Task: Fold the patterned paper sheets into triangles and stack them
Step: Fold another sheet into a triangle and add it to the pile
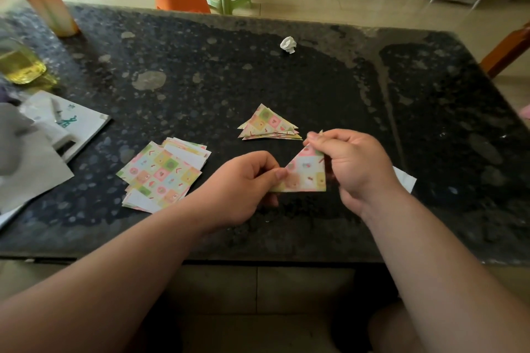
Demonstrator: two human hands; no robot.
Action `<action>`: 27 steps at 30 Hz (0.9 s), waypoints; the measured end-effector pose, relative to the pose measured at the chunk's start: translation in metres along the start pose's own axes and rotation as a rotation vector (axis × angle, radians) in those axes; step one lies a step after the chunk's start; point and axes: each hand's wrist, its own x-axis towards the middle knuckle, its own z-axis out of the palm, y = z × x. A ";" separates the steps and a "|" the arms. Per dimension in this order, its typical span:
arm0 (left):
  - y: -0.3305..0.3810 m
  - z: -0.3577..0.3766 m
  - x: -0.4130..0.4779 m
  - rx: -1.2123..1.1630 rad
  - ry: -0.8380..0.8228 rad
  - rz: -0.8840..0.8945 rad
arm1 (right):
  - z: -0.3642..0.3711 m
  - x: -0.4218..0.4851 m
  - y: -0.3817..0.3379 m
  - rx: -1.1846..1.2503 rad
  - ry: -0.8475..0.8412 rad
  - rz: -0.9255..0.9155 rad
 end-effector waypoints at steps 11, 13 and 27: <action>-0.013 -0.023 0.000 0.120 -0.045 0.089 | -0.016 0.009 -0.012 0.199 0.102 0.047; -0.016 -0.030 0.000 0.079 -0.042 0.088 | -0.029 0.017 -0.016 0.286 0.143 0.059; 0.000 -0.020 0.017 -0.360 0.014 -0.176 | -0.007 0.008 -0.005 0.064 -0.132 0.204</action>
